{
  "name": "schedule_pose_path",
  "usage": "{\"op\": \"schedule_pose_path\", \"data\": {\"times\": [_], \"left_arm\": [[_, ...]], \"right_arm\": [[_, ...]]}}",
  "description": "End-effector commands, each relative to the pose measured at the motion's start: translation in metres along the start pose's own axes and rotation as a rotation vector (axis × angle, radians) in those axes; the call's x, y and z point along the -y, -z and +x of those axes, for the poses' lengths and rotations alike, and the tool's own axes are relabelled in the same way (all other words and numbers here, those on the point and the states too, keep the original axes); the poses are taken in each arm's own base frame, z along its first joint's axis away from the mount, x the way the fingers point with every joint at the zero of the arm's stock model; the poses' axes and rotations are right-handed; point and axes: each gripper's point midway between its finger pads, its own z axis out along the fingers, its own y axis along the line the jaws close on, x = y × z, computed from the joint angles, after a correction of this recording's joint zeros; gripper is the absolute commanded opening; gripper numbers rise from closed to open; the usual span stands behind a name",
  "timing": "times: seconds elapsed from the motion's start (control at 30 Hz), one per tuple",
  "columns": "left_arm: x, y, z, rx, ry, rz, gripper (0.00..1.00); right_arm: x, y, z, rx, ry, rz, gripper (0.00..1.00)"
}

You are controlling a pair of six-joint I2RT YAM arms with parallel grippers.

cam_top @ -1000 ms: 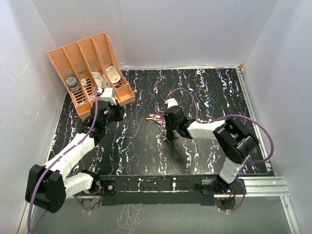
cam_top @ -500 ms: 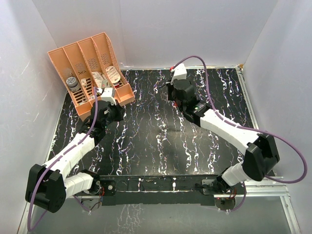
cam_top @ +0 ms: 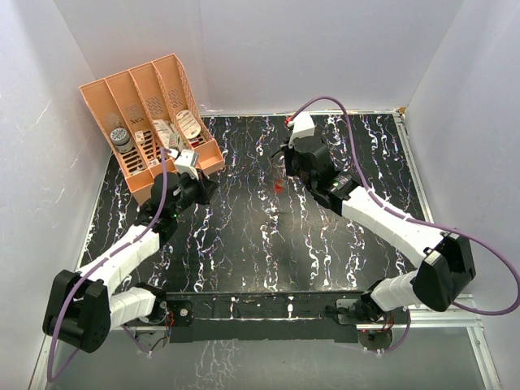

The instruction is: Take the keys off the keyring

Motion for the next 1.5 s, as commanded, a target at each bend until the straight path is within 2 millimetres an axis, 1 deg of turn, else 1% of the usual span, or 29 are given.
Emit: {"op": "schedule_pose_path", "data": {"times": [0.0,0.03,0.1,0.2,0.3,0.4,0.43,0.53,0.6,0.73,0.9,1.07,1.1,1.13,1.3,1.47], "left_arm": [[0.036,-0.002,-0.036,0.136,-0.093,0.196,0.0],[0.041,-0.004,-0.043,0.159,-0.109,0.222,0.0],[0.049,-0.008,-0.051,0.177,-0.13,0.27,0.0],[0.065,-0.016,-0.054,0.168,-0.139,0.376,0.01],[0.084,-0.02,-0.051,0.156,-0.131,0.501,0.11],[0.092,-0.022,-0.049,0.186,-0.126,0.553,0.13],[0.092,-0.024,-0.045,0.191,-0.126,0.563,0.14],[0.1,-0.023,-0.04,0.213,-0.158,0.602,0.19],[0.107,-0.023,-0.04,0.225,-0.192,0.622,0.21],[0.12,-0.025,-0.043,0.233,-0.237,0.659,0.21],[0.13,-0.024,-0.053,0.282,-0.248,0.691,0.21],[0.137,-0.028,-0.056,0.302,-0.236,0.718,0.22],[0.137,-0.029,-0.053,0.293,-0.226,0.721,0.22],[0.141,-0.027,-0.058,0.32,-0.232,0.733,0.23],[0.144,-0.03,-0.065,0.348,-0.232,0.733,0.29],[0.148,-0.029,-0.077,0.379,-0.238,0.736,0.31]], "right_arm": [[-0.004,0.025,-0.051,0.109,-0.039,-0.046,0.0],[-0.006,0.027,-0.054,0.112,-0.039,-0.058,0.0],[-0.008,0.031,-0.057,0.115,-0.045,-0.076,0.0],[-0.012,0.036,-0.06,0.109,-0.058,-0.097,0.0],[-0.018,0.04,-0.063,0.111,-0.071,-0.127,0.0],[-0.02,0.042,-0.065,0.118,-0.081,-0.14,0.0],[-0.022,0.043,-0.065,0.12,-0.084,-0.147,0.0],[-0.028,0.044,-0.067,0.123,-0.104,-0.173,0.0],[-0.033,0.046,-0.069,0.128,-0.124,-0.197,0.0],[-0.042,0.05,-0.076,0.15,-0.154,-0.25,0.0],[-0.045,0.055,-0.082,0.166,-0.171,-0.262,0.0],[-0.048,0.06,-0.086,0.179,-0.185,-0.284,0.0],[-0.048,0.061,-0.086,0.179,-0.187,-0.288,0.0],[-0.049,0.062,-0.087,0.181,-0.187,-0.292,0.0],[-0.051,0.065,-0.087,0.183,-0.189,-0.303,0.0],[-0.054,0.065,-0.085,0.179,-0.192,-0.315,0.0]]}}
